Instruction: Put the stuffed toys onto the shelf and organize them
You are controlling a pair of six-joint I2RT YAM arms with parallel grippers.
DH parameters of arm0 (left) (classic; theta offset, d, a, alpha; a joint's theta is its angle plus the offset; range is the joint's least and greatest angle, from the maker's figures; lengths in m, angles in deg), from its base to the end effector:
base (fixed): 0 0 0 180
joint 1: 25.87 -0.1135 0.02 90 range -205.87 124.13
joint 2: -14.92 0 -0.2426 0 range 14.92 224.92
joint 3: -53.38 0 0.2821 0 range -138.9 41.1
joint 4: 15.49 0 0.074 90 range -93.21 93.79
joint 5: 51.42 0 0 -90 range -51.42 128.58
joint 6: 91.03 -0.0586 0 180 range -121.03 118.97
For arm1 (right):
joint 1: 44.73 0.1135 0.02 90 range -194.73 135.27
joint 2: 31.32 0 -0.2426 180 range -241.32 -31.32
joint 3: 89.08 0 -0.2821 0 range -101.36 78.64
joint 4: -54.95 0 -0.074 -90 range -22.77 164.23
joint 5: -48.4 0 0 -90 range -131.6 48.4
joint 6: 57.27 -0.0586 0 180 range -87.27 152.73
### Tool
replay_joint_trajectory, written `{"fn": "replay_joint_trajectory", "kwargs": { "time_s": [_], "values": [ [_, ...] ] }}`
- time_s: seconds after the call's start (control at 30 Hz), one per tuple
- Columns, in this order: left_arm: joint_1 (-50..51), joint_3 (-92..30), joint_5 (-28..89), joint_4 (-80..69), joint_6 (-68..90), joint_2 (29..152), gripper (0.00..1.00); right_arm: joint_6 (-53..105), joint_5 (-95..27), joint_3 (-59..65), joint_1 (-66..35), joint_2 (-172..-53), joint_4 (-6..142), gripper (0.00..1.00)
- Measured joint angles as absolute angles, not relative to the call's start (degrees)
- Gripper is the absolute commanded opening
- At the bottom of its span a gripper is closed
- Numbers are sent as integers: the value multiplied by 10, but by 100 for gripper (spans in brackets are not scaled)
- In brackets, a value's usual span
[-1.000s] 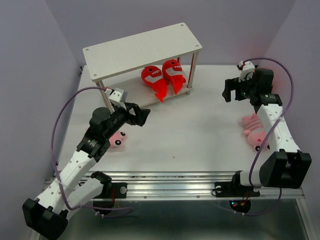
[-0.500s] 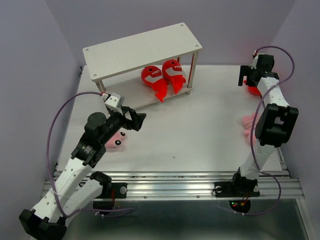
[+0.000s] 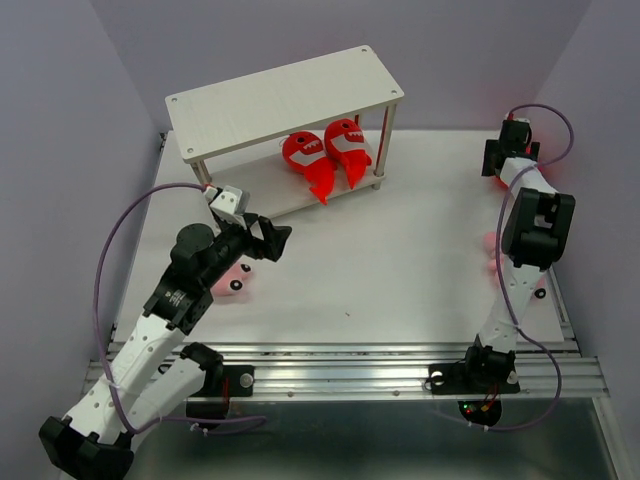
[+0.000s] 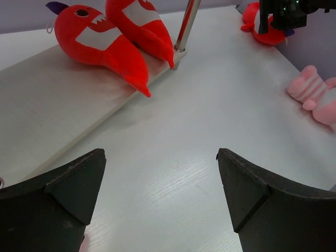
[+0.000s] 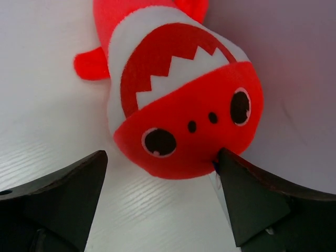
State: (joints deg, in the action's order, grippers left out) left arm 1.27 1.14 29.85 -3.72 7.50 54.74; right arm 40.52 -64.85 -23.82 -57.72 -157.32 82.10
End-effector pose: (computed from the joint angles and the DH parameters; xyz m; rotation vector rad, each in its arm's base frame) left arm 0.2105 -0.1179 0.3310 0.3776 1.5465 -0.6070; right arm 0.5204 -0.1438 0.1753 0.3248 2.2326 -0.6500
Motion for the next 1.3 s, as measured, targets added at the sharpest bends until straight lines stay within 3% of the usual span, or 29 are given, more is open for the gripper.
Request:
{"fn": "replay_joint_trajectory", "kwargs": {
  "time_s": [0.03,0.13,0.17,0.23,0.27,0.3,0.57,0.8,1.07,1.3],
  "values": [
    [13,11,298,-37,75,549,99,408,-656,-241,-578,-1588,815,81],
    [13,12,297,-37,75,556,99,420,-670,-250,-584,-1620,804,53],
    [12,13,296,-37,75,559,99,422,-671,-252,-586,-1625,801,34],
    [10,14,295,-38,75,561,99,431,-671,-255,-591,-1633,796,17],
    [10,16,294,-38,76,562,99,431,-670,-253,-592,-1633,793,3],
    [9,18,292,-39,76,562,99,435,-667,-250,-594,-1631,785,1],
    [-4,23,244,-49,78,572,99,491,-612,-80,-596,-1515,702,1],
    [-5,33,170,-82,83,573,99,596,-391,52,-596,-1311,734,1],
    [-6,54,51,-168,137,622,99,845,-81,100,-596,-1101,984,1],
    [2,78,-8,-256,253,704,99,1100,20,215,-592,-957,1252,1]
  ]
}}
